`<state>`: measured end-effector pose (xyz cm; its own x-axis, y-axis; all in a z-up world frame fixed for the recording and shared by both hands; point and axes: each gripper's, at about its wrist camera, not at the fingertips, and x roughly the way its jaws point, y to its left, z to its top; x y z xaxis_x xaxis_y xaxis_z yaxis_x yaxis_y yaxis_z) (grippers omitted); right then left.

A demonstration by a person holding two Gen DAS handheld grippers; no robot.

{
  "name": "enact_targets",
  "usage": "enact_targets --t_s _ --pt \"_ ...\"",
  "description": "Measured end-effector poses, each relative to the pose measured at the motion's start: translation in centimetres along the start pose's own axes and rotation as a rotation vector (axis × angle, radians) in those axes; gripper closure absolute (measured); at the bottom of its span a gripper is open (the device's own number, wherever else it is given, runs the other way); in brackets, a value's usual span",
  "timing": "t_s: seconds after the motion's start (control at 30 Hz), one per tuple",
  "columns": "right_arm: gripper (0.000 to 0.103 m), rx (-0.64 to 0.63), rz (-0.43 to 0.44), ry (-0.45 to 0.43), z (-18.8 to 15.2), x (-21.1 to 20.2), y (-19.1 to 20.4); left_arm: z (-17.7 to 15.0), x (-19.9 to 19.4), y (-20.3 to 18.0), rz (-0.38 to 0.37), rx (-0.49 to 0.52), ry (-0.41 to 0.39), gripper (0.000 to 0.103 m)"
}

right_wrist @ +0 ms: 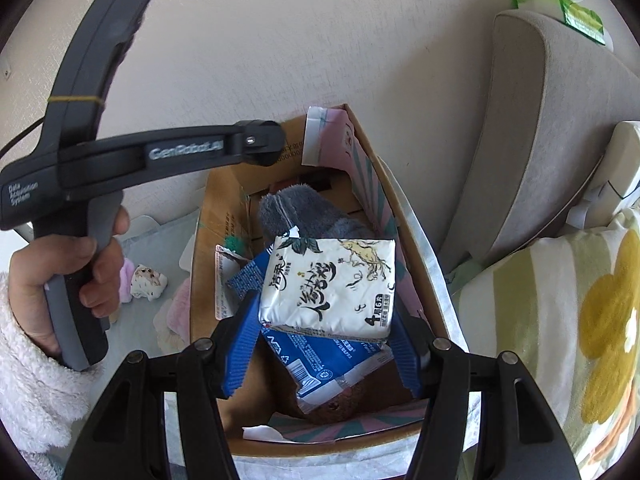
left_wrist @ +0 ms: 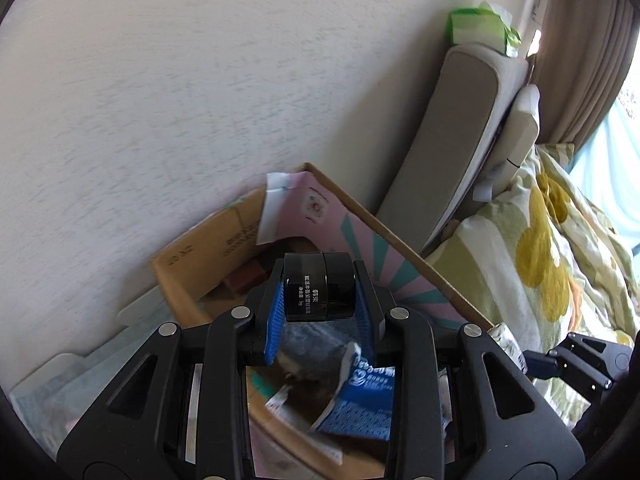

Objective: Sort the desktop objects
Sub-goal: 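Carry the black cylinder and tissue pack into the cardboard box and open both tools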

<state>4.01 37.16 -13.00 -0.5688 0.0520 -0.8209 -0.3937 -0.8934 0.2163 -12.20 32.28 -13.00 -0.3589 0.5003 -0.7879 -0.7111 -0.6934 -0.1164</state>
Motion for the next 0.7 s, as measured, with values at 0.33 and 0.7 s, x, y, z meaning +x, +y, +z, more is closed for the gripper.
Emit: enact_targets --t_s 0.33,0.7 --pt "0.043 -0.017 0.047 0.030 1.1 2.0 0.5 0.0 2.1 0.3 0.003 -0.035 0.073 0.073" --pt "0.000 -0.029 0.094 -0.032 0.7 0.9 1.5 -0.3 1.4 1.3 -0.009 -0.109 0.039 0.000"
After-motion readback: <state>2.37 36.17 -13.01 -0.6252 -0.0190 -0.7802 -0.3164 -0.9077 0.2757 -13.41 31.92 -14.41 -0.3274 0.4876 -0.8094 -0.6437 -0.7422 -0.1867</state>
